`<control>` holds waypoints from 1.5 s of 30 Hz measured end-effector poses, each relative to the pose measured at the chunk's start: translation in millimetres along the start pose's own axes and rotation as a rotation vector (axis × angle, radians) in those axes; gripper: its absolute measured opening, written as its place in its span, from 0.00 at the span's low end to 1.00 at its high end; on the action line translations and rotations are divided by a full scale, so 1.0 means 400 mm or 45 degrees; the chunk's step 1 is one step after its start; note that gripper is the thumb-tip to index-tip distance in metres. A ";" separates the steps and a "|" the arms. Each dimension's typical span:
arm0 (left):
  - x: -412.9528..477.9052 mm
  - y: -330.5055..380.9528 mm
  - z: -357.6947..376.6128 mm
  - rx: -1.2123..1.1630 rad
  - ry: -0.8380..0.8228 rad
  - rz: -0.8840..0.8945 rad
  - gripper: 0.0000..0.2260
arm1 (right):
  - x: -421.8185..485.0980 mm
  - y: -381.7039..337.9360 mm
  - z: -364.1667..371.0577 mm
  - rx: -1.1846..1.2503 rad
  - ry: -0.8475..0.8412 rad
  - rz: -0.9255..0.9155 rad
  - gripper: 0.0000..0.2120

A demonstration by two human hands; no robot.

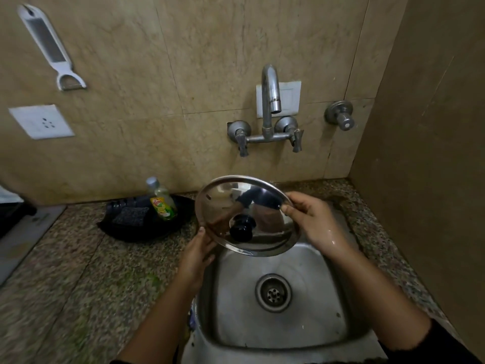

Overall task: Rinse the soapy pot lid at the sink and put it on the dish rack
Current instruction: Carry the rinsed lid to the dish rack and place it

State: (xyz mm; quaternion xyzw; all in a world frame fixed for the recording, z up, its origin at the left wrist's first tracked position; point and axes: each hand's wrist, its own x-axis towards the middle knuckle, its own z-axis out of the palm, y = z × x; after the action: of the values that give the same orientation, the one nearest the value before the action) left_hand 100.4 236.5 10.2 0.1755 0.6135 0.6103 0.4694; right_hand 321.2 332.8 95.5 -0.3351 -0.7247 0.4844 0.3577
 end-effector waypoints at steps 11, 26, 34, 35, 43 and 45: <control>-0.068 0.136 -0.228 -0.074 0.362 0.171 0.12 | 0.111 -0.066 0.204 0.823 0.229 0.422 0.11; -0.129 0.668 -1.008 0.135 0.755 0.590 0.12 | 0.407 -0.498 1.028 1.237 0.096 0.461 0.10; -0.108 0.835 -1.362 0.308 0.883 0.608 0.12 | 0.598 -0.681 1.429 1.018 0.114 0.155 0.09; -0.101 0.846 -1.400 0.331 0.879 0.579 0.12 | 0.626 -0.694 1.476 0.965 0.122 0.113 0.09; -0.013 0.872 -1.596 0.464 0.807 0.335 0.10 | 0.812 -0.717 1.811 0.755 0.101 -0.110 0.09; 0.005 0.865 -1.619 0.434 0.822 0.332 0.11 | 0.847 -0.711 1.875 0.716 0.074 -0.140 0.09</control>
State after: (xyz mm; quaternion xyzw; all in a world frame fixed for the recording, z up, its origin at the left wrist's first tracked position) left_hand -536.2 -73.1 205.2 0.1263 0.7948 0.5781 0.1346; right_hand -526.6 181.0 222.9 -0.1967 -0.5683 0.6365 0.4829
